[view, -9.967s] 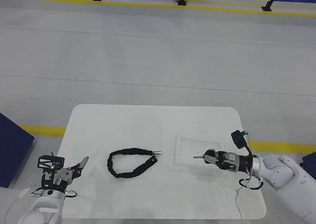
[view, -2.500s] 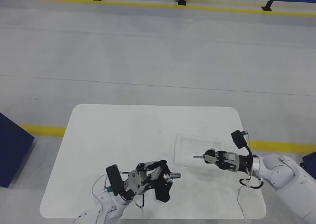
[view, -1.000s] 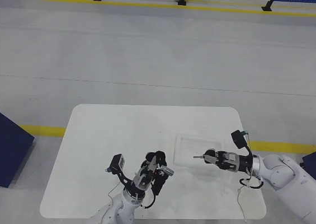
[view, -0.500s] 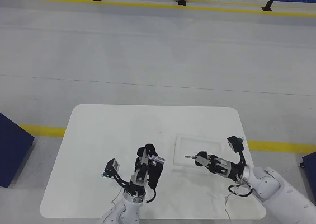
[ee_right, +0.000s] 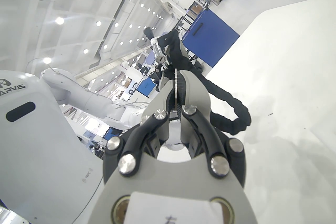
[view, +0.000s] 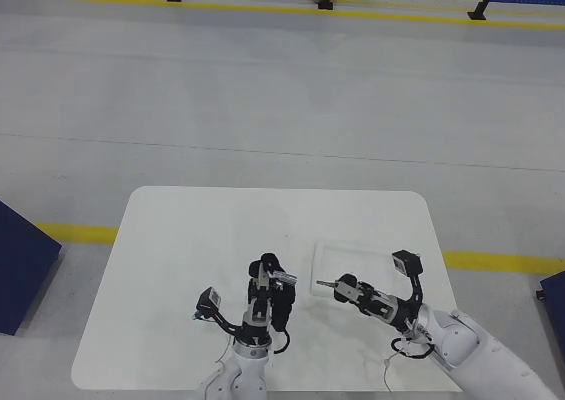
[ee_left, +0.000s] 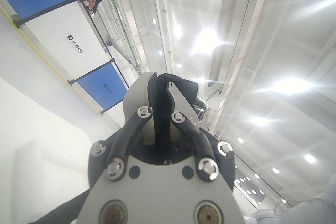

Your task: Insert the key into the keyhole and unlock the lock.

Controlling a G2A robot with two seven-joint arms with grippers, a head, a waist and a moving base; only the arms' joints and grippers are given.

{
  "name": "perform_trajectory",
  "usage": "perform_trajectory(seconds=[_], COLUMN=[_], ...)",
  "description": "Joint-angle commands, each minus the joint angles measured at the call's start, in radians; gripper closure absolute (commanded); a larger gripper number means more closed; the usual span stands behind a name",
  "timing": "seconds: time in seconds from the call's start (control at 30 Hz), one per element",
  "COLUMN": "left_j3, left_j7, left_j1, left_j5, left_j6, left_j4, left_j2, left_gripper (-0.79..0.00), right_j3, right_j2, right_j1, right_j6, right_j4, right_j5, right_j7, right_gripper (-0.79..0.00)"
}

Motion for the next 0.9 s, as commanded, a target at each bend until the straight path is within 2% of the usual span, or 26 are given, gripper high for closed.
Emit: perform_trajectory(seconds=[0.0,0.43,0.5,0.67,0.87], left_j3=[-0.003,-0.008,-0.017,-0.026,-0.024], left_j7=[0.019,0.003,-0.012,-0.008,0.021], left_j1=[-0.004,0.004,0.015,0.023,0.024], left_j5=[-0.001,-0.012,-0.029,-0.027,-0.019], left_j6=[0.019,0.037,0.045,0.052,0.044], left_j4=[0.013,0.004,-0.01,-0.011,0.011], left_j2=[-0.011,-0.015,-0.018,-0.032,-0.054], left_gripper=[0.0,0.0,0.0,0.0,0.0], right_j3=[-0.003,-0.003,-0.003,-0.002,0.001], right_j2=[-0.007,-0.009,-0.013,-0.02,-0.023], right_j1=[-0.002,-0.002,-0.013,-0.039,-0.06], right_j6=[0.0,0.0,0.035,0.082,0.115], right_j4=[0.01,0.014,0.002,-0.014,-0.022], right_j5=[0.014,0.016,0.025,0.096,0.248], right_j7=[0.0,0.001,-0.012,0.015,0.115], right_gripper=[0.0,0.0,0.0,0.0,0.0])
